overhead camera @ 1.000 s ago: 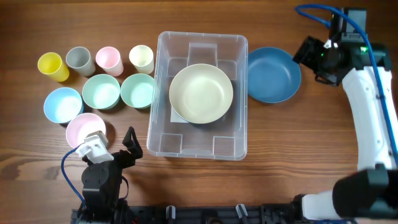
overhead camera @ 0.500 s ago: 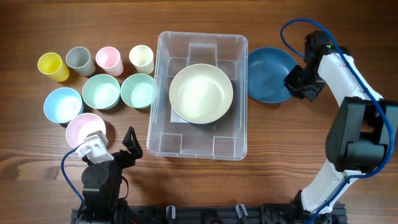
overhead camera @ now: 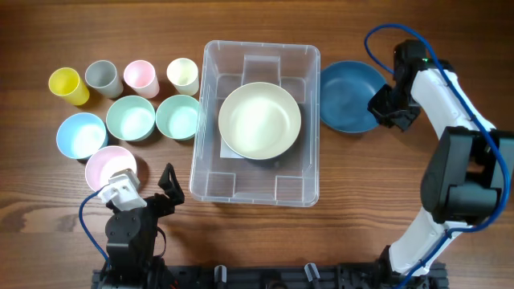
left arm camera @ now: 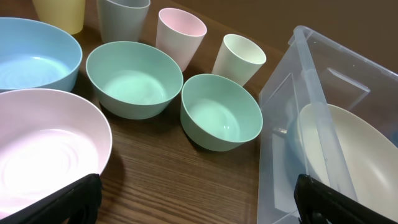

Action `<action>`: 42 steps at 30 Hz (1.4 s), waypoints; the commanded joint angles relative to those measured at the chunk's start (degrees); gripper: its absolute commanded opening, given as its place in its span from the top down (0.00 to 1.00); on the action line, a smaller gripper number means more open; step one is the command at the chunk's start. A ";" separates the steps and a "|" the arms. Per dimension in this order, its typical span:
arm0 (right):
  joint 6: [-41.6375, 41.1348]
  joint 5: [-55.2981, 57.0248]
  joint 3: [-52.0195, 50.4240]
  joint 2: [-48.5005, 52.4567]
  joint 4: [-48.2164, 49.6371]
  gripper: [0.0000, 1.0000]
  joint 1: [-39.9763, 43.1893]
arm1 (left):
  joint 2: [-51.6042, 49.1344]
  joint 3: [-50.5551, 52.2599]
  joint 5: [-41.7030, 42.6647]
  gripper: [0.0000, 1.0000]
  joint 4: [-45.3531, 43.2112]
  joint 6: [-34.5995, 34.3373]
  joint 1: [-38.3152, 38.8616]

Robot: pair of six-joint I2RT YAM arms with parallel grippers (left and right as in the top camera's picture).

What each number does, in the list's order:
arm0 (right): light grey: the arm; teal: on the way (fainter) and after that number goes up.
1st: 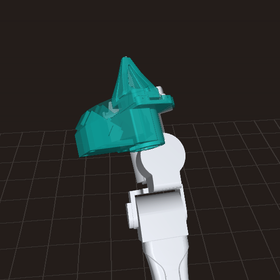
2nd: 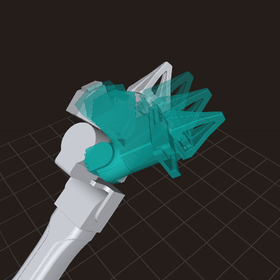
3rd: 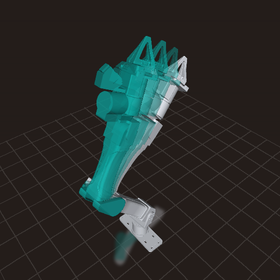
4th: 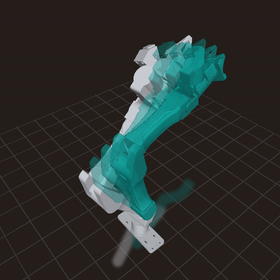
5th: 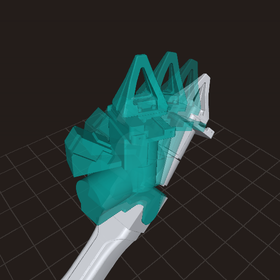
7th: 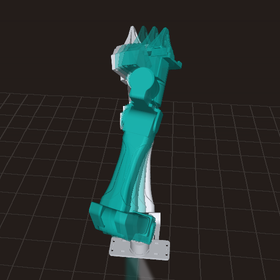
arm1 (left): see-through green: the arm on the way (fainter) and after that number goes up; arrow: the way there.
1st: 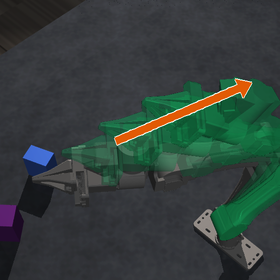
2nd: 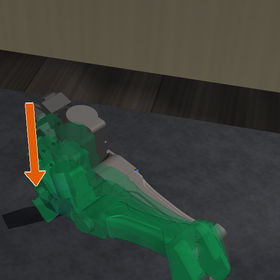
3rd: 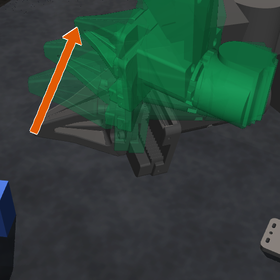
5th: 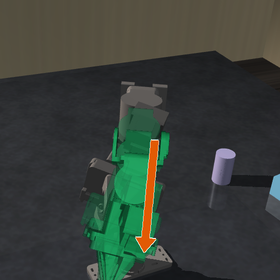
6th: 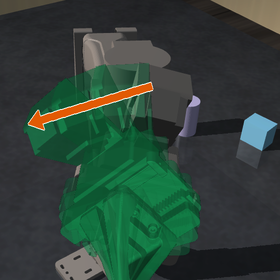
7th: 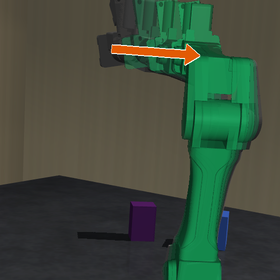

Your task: Pack container

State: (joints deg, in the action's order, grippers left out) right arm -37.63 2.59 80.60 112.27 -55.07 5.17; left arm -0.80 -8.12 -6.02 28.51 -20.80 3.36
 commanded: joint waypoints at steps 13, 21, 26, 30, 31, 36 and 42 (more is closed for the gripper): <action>4.57 -1.03 0.20 -37.48 1.01 0.96 -8.09 | 0.26 0.13 0.87 0.00 -0.04 0.90 -0.37; 4.46 -2.47 -0.26 -32.94 0.61 0.96 -24.20 | 0.26 0.13 0.85 0.00 -0.04 0.90 -0.37; 4.68 -3.54 -0.26 -22.38 0.15 0.96 -29.73 | 0.26 0.13 0.85 0.00 -0.04 0.90 -0.37; 6.36 -5.49 -0.26 -17.40 -1.07 0.64 -31.36 | 0.26 0.13 0.87 0.00 -0.04 0.90 -0.37; 6.84 -5.46 -0.26 -17.33 -0.50 0.53 -31.34 | 0.26 0.13 0.85 0.00 -0.04 0.90 -0.37; 9.09 -3.67 1.36 -21.51 1.75 0.16 -29.16 | 0.26 0.13 0.85 0.00 -0.04 0.90 -0.37; 7.63 1.36 2.08 -27.39 2.58 0.02 -17.62 | 0.26 0.13 0.87 0.00 -0.04 0.90 -0.37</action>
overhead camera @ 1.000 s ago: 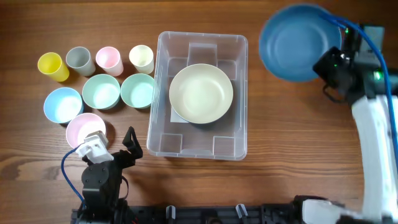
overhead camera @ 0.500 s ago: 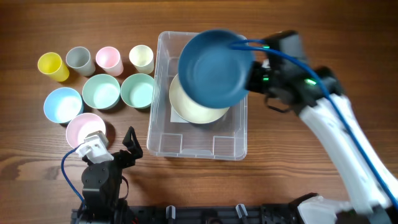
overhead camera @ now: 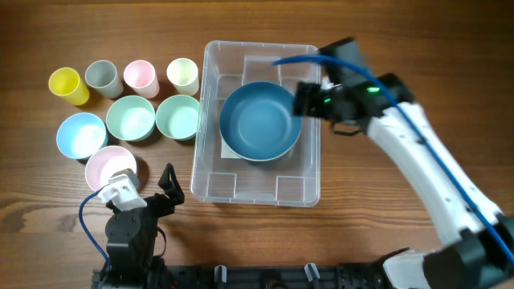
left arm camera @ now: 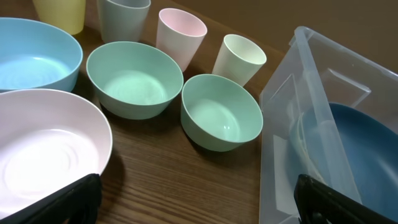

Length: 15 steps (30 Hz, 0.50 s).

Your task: Pack container

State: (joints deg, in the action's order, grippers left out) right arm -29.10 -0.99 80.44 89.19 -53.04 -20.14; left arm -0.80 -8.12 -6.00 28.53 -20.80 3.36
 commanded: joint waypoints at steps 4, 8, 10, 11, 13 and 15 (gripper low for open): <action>-4.22 5.55 2.19 -4.48 0.63 0.01 18.71 | 0.26 0.13 0.83 0.00 -0.07 0.90 -0.37; -9.11 5.22 2.05 -2.84 2.47 0.00 30.58 | 0.26 0.13 0.83 0.00 -0.07 0.90 -0.37; -11.23 4.48 2.03 -2.10 2.54 0.00 34.07 | 0.26 0.13 0.83 0.00 -0.07 0.90 -0.37; -11.58 3.34 2.03 -1.55 2.49 0.01 36.15 | 0.26 0.13 0.83 0.00 -0.07 0.90 -0.37; -11.58 1.03 2.03 -0.90 2.21 0.00 38.34 | 0.26 0.13 1.16 0.00 -0.22 0.55 -0.37; -11.58 0.02 2.03 -0.50 1.88 0.01 38.88 | 0.26 0.13 4.81 0.00 -0.81 -1.40 -0.37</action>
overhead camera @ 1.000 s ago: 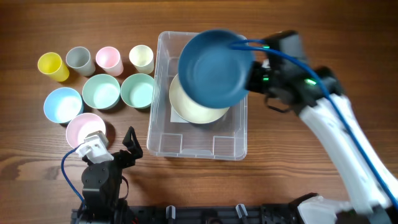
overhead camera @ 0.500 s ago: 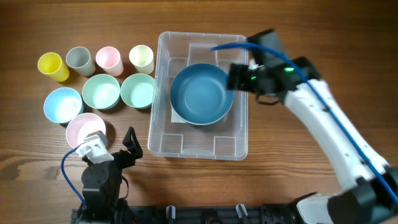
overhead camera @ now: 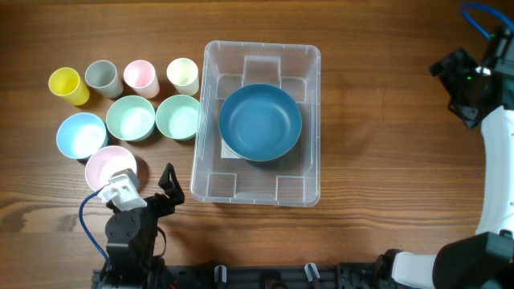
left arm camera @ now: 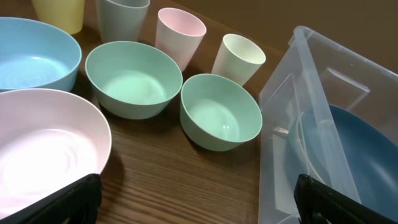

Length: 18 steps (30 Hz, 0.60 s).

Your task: Pack container

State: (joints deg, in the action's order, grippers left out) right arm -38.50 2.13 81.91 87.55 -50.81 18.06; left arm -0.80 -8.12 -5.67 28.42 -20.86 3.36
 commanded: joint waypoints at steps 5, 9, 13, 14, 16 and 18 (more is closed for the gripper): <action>-2.16 -3.65 0.57 1.29 -0.42 0.00 0.66 | 0.24 0.15 13.49 0.00 -1.81 -4.85 -0.37; -2.19 -3.52 0.57 1.29 -0.37 0.00 0.66 | -0.48 -0.26 11.85 0.01 0.90 -5.44 -0.37; -2.19 -3.52 0.57 1.29 -0.37 0.00 0.66 | -4.70 -3.74 11.41 0.00 2.29 -6.64 -0.37; -2.16 -3.52 0.57 1.29 -0.37 0.00 0.66 | -6.58 -4.85 11.45 0.00 2.29 -6.62 -0.37; -2.21 -3.52 0.57 1.29 -0.37 0.00 0.66 | -10.71 -6.84 11.45 0.00 2.32 -6.56 -0.37; -2.64 -3.52 0.57 1.29 0.61 0.00 0.66 | -14.99 -8.70 11.41 0.00 2.12 -6.38 -0.37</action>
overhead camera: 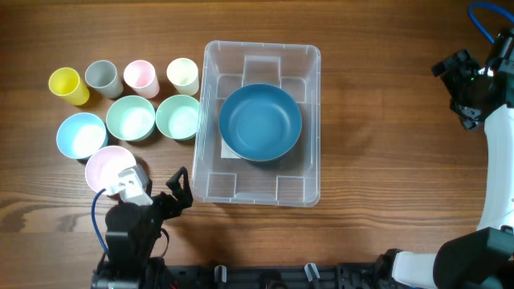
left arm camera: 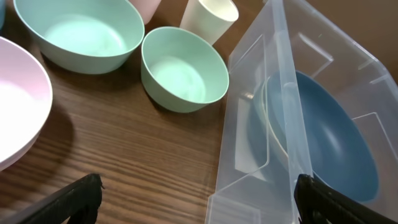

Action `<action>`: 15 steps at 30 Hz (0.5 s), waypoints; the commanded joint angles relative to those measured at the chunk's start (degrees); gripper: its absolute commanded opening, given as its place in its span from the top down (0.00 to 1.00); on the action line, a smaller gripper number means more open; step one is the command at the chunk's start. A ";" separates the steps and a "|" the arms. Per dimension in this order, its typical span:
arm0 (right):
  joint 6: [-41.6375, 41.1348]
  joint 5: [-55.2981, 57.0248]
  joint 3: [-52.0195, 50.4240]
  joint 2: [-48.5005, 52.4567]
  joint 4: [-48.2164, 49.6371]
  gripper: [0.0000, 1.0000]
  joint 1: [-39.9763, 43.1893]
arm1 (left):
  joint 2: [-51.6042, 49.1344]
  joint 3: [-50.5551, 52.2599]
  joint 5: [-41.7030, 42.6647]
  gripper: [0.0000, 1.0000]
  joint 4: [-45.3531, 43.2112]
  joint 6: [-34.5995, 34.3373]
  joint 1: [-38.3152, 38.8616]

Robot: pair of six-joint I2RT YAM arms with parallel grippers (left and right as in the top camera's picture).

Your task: Pack container

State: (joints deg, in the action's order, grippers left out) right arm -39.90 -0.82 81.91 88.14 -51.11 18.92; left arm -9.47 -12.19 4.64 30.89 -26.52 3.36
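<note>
The clear plastic container stands mid-table, and a dark blue bowl sits in it, nested on a cream bowl whose rim shows through the wall. My left gripper is open and empty near the front left corner of the container. Far to the right, my right gripper hangs open and empty. Left of the container are two mint bowls, a light blue bowl and a pink bowl.
Behind the bowls stand several cups in a row: yellow, grey, pink and cream. The pink bowl lies close to my left gripper's left finger. Bare wood lies right of the container.
My left gripper has shifted right, towards the container's front left corner, which now lies between its fingers in the wrist view. The right arm has barely moved.
First my right gripper was at the blue bowl on the table right of the container, which held only the cream bowl. Then the blue bowl sat on the cream bowl with the gripper at its rim. After that the right gripper was away at the far right, empty.
</note>
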 commanded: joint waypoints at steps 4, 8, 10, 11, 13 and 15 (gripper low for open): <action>-4.98 -2.14 0.57 0.70 1.86 0.00 -0.20 | -13.99 -9.29 1.09 0.00 -1.14 -0.72 -0.37; -5.29 -5.11 0.57 0.70 2.03 0.01 -0.20 | -17.49 -15.32 1.25 0.00 -1.05 0.90 -0.37; -5.29 -5.07 0.57 0.70 2.08 0.00 -0.20 | -17.88 -18.62 1.55 0.00 -0.50 4.04 -0.37; -5.27 -5.07 0.57 0.70 2.08 0.00 -0.20 | -17.86 -20.20 2.38 0.00 -0.44 5.81 -0.37; -5.27 -5.05 0.57 0.70 2.08 0.00 -0.20 | -17.92 -23.41 5.62 0.00 -1.40 9.05 -0.37; -5.25 -5.07 0.57 0.70 2.08 0.00 -0.20 | -18.49 -25.90 8.92 0.00 -3.69 9.62 -0.37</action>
State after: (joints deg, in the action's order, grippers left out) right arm -43.97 -4.97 81.91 88.14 -49.19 18.92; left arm -27.49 -33.32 7.07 29.54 -21.93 3.36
